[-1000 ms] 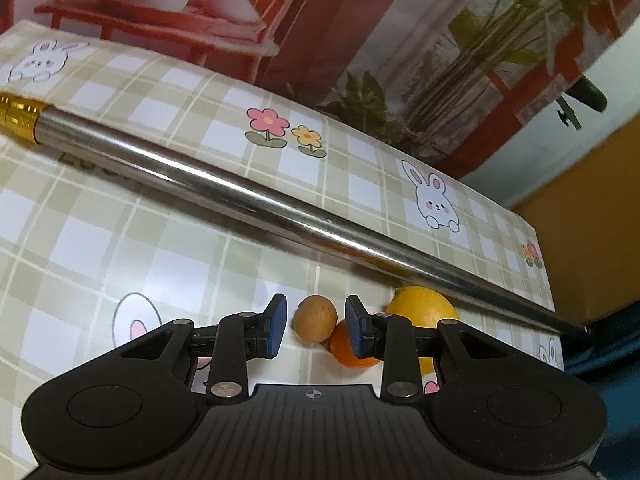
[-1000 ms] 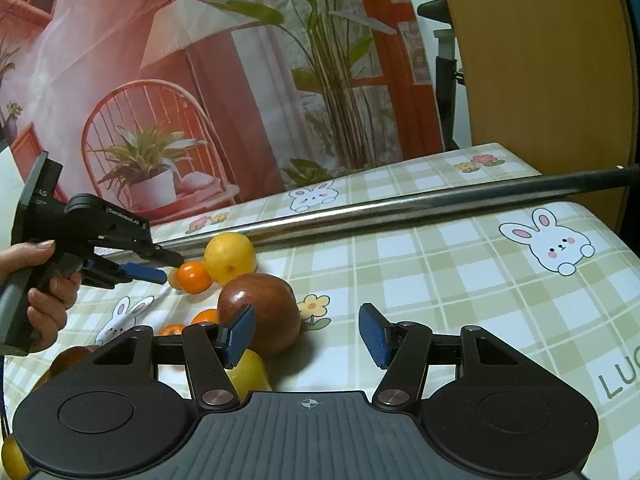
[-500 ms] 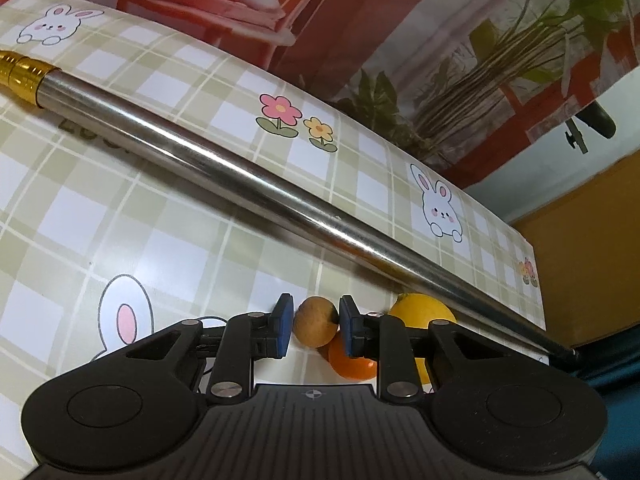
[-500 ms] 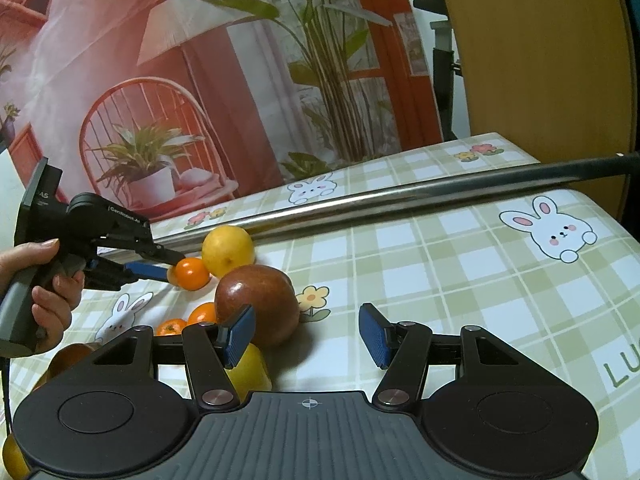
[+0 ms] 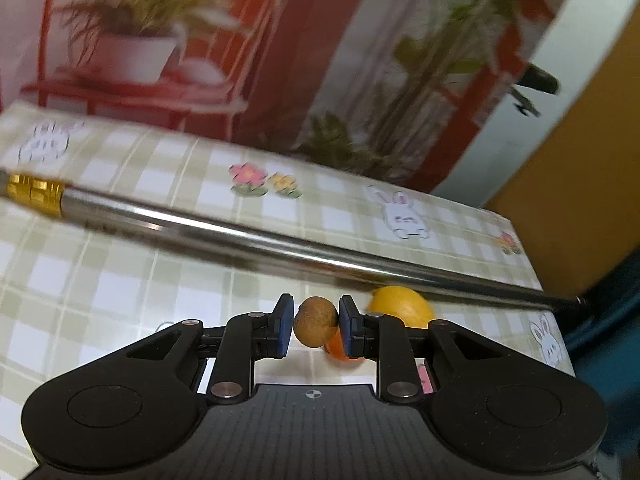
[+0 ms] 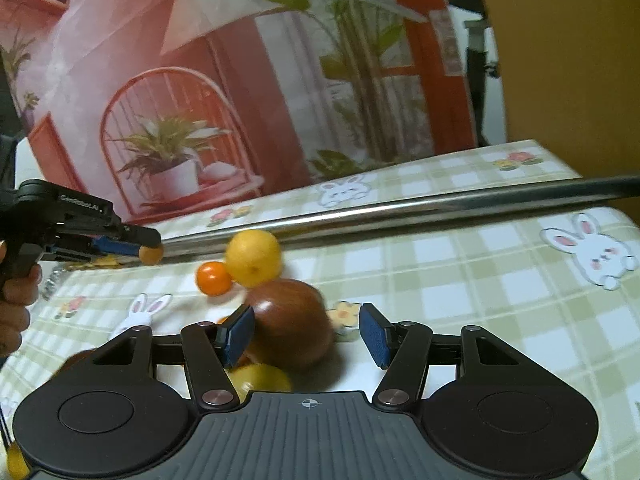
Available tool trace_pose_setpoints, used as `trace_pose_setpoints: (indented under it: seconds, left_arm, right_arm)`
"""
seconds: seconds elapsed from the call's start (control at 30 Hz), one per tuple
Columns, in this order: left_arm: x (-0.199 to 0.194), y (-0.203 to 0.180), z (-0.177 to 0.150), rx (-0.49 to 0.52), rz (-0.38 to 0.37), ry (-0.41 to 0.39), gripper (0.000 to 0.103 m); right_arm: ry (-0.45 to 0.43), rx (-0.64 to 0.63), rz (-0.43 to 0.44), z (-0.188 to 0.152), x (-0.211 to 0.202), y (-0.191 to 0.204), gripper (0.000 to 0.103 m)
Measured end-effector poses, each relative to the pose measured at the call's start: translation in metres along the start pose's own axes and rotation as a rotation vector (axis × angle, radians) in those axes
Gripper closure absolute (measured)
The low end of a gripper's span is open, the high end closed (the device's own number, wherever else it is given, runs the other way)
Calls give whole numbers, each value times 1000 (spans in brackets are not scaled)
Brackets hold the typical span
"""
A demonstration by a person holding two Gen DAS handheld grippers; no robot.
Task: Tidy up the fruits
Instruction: 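Grasp the dark red apple with the right tool while the left tool holds the brown fruit, then lower the brown fruit into the plate and open the left tool while the right tool carries the apple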
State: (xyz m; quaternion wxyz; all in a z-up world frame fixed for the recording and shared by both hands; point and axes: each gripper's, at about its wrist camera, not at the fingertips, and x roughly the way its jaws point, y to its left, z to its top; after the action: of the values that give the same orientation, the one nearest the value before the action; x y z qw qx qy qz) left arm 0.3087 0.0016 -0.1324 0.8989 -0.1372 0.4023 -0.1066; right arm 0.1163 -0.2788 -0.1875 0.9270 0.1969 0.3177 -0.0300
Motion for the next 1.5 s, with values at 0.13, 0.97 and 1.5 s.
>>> trace_pose_setpoints:
  seconds: [0.13,0.97,1.5]
  left_arm:
    - [-13,-4,-6,52,-6,-17,77]
    - [-88,24,-63,169,-7,-31,77]
    - [-92,28,-83,139,-33,15,77]
  right_arm:
    - [23,-15,26,4,13,7,47]
    - [1,38,43,0,-3,17,50]
    - [-13,36,63,-4,-22,28,51]
